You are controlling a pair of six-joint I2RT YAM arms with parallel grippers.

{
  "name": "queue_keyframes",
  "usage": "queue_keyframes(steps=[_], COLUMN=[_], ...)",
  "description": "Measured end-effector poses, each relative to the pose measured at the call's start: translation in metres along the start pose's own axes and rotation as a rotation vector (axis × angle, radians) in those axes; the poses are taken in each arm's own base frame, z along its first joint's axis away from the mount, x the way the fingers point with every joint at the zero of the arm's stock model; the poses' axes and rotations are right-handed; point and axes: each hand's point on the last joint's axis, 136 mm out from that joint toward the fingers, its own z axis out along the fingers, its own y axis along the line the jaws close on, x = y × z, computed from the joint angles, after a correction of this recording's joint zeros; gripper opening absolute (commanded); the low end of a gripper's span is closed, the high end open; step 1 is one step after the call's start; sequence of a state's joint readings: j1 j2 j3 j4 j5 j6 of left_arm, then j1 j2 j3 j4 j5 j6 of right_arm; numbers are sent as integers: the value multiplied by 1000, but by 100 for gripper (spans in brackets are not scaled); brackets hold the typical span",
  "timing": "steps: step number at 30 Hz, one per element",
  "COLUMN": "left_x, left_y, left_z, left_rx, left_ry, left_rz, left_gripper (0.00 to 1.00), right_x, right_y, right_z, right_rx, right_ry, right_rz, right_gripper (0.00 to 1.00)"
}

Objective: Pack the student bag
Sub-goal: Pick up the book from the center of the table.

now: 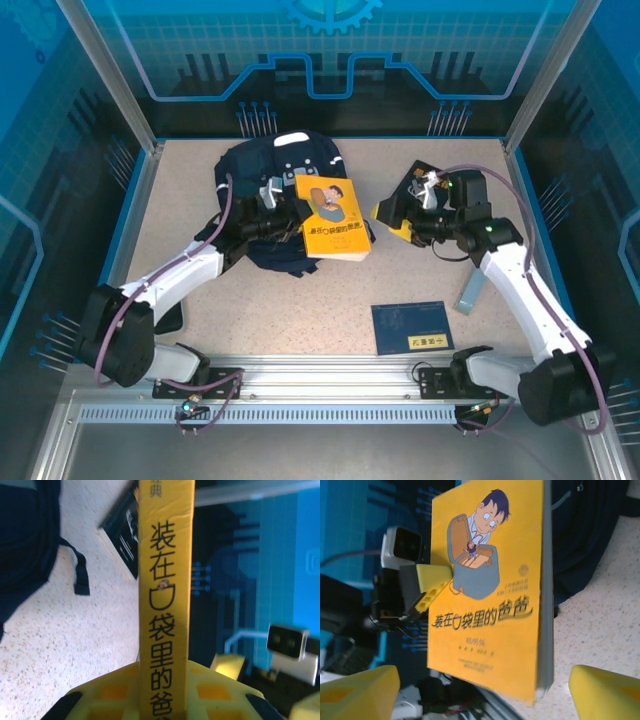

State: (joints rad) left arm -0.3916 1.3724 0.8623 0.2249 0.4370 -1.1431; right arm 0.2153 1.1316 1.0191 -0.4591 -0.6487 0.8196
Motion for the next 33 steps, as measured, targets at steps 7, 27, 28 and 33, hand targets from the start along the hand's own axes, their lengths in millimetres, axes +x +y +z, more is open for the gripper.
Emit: queue_keyframes(steps=[7,27,28,33], left_x=[-35,-32,-32,-30], left_y=[-11,-43,-45,-49], left_z=[-8,6,6,7], left_rx=[33,116,122,133], left_ry=[-222,-320,-319,-316], left_rz=[-114,-260,-261,-276], left_gripper=[2,3,3,3], right_x=[22,-1,-3,-11], right_y=[-13,29,27,19], right_z=[17,67,70,78], right_rx=[-45,-222,-221,-208], right_ry=[-27,-131,-136,-169], right_rz=[243,473,485,525], right_gripper=[100,100,100,76])
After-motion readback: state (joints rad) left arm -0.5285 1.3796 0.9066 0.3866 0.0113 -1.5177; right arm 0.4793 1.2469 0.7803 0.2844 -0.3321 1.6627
